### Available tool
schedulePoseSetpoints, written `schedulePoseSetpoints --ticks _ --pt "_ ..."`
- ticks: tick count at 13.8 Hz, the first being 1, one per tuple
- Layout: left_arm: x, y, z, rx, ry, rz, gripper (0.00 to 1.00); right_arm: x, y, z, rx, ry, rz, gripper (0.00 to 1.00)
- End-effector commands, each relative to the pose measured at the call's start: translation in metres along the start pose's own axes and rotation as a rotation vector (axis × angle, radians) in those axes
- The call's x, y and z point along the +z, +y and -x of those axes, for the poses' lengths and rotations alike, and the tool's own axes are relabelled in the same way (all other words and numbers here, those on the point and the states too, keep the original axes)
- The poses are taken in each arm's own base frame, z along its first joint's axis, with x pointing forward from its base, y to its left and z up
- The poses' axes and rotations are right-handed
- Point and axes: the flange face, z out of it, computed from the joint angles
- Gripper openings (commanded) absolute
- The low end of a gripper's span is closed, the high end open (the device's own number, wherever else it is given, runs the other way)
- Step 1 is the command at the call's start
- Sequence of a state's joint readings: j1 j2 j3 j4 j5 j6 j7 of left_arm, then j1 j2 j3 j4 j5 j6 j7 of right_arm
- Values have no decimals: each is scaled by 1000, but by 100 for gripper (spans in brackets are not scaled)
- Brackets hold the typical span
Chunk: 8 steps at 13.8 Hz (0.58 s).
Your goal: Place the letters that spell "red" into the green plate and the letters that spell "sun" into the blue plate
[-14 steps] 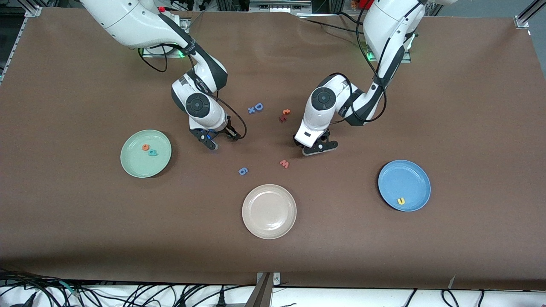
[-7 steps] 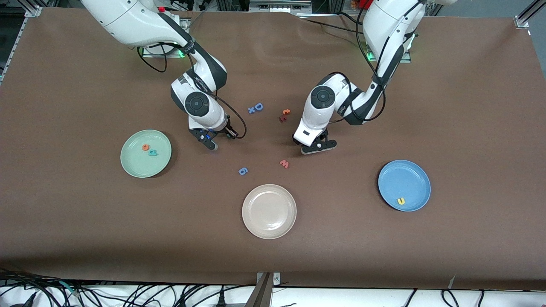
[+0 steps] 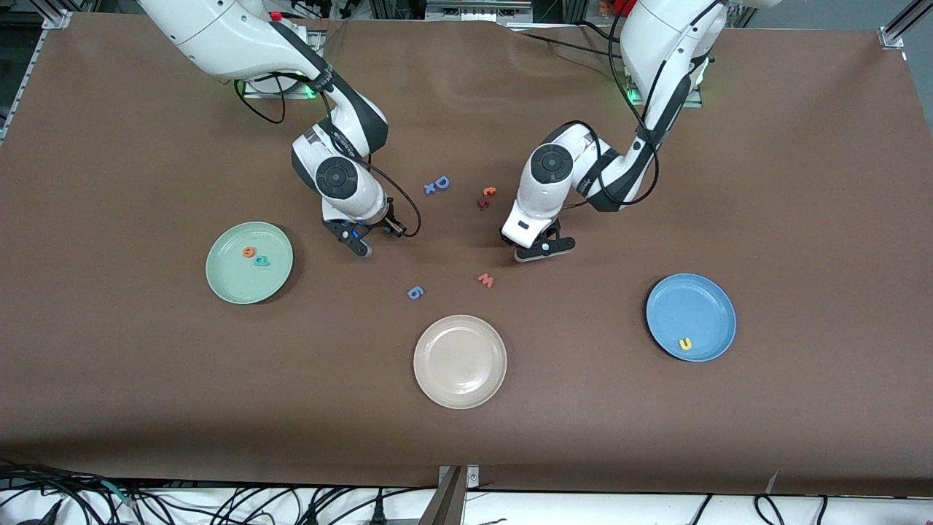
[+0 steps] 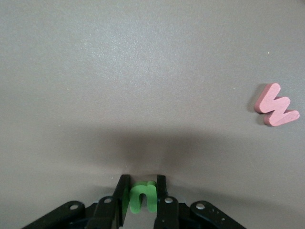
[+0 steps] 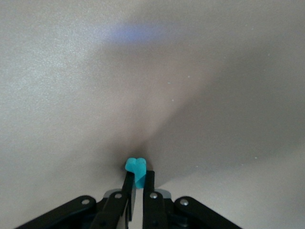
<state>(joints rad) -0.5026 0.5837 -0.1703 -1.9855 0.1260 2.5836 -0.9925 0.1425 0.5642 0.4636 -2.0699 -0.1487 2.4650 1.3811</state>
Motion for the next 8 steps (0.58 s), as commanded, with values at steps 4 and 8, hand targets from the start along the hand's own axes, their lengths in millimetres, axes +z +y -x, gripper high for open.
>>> schedulePoseSetpoints --ticks 4,8 --pt "7 -24 -8 74 -35 -82 16 -54 24 -50 -15 56 117 1" --pt "-34 -36 -60 157 -85 -136 12 -96 71 -121 -125 16 192 1"
